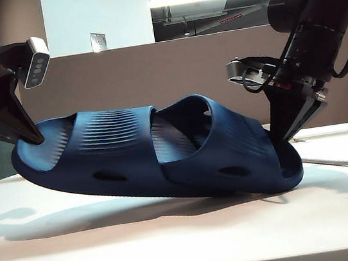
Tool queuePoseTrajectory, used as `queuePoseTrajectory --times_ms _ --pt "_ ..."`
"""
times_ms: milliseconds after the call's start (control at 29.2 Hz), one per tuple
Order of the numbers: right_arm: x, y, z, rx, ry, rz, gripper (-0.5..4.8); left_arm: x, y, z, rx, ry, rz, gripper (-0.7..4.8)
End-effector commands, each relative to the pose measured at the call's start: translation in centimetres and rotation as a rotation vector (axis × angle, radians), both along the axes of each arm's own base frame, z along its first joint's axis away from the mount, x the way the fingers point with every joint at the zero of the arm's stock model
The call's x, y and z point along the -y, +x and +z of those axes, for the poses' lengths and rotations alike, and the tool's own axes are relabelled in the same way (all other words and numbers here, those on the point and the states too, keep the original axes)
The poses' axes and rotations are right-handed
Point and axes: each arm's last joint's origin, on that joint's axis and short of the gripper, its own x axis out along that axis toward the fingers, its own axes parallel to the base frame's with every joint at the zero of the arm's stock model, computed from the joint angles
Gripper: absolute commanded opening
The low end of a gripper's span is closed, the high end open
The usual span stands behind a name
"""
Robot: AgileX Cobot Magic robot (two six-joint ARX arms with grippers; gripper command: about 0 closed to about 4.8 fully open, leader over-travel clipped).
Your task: Interlock the pair of blue slippers on the table with their fronts facing up.
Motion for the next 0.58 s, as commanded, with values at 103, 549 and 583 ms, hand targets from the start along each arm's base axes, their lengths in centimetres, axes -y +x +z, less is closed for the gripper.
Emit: queuePoseTrajectory --times_ms 103,549,583 --pt "-1.80 -0.31 0.21 -0.007 0.121 0.080 -0.01 0.88 0.19 0.35 0.028 -0.107 -0.055 -0.06" --pt "-2.59 -0.51 0.29 -0.008 0.141 0.093 -0.01 0.91 0.19 0.41 0.022 -0.125 -0.056 -0.06" --pt "-2.62 -0.49 0.31 -0.007 0.146 0.096 -0.01 0.91 0.19 0.40 0.022 -0.125 -0.056 -0.06"
